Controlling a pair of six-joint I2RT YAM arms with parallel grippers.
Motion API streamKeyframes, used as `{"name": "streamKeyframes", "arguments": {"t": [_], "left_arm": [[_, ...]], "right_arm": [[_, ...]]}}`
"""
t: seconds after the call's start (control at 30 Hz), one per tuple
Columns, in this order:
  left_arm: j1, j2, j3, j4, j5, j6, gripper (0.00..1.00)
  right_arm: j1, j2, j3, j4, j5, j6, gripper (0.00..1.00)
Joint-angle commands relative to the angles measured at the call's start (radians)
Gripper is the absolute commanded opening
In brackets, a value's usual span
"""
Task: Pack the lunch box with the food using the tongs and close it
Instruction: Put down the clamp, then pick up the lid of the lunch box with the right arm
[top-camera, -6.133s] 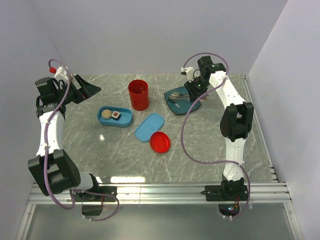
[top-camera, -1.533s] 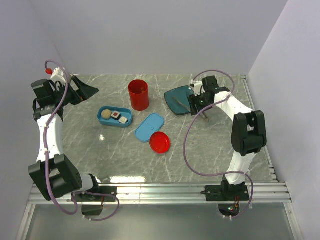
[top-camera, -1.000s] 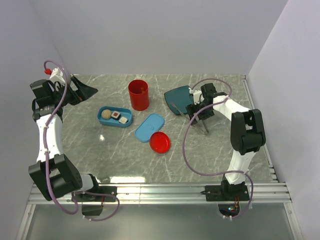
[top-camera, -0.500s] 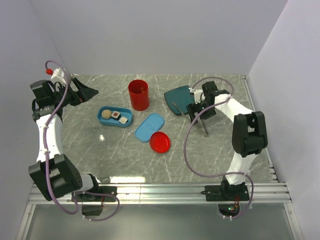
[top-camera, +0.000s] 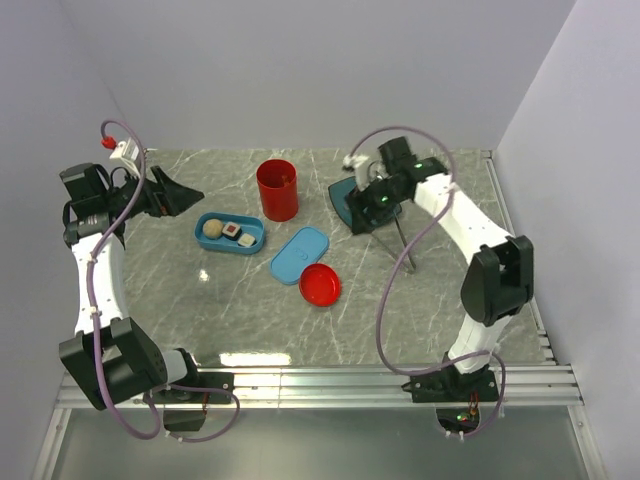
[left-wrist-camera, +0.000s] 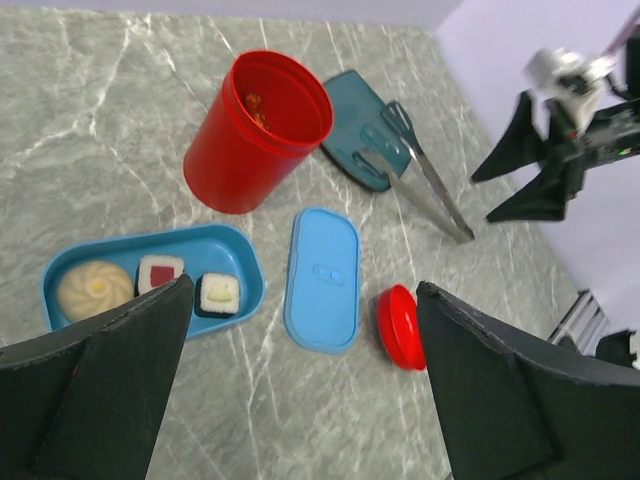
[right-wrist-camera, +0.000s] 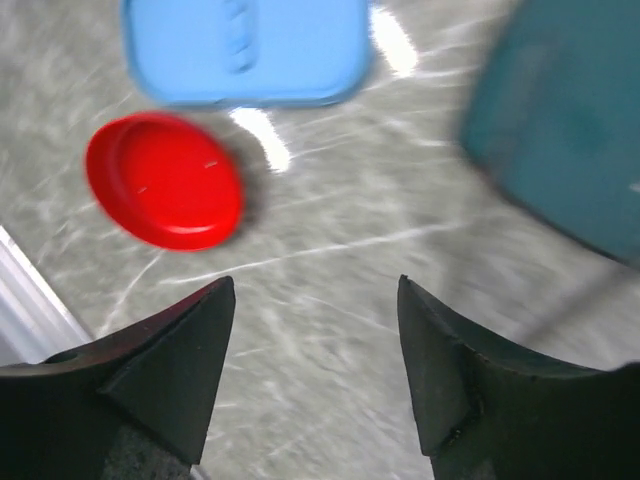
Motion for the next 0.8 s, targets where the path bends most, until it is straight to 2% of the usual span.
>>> {"name": "streamKeyframes", "arguments": {"t": [0.0,0.23,0.5,0.77], "left_arm": [[0.004,-0.023,-0.015,-0.064,0.07,0.115,0.99],[0.004,-0.042,-0.037,-0.108,0.09,0.196,0.99],[0.003,-0.037,-0.054,-0.094,0.092,0.179,0.99],[0.003,-0.056,-0.078,-0.045,0.078,0.118,0.99]], "right_arm": [[0.087,0.039,-0.064,-0.007,-0.028,0.005,0.72],[0.173,0.136,-0.159,0.111,-0.038,0.055,0.64],[0.229,0.214,-0.183,0.186,-0.043,0.087,0.61],[0.237,0.282,-0.185,0.24,-0.015,0.118,0.5]]}}
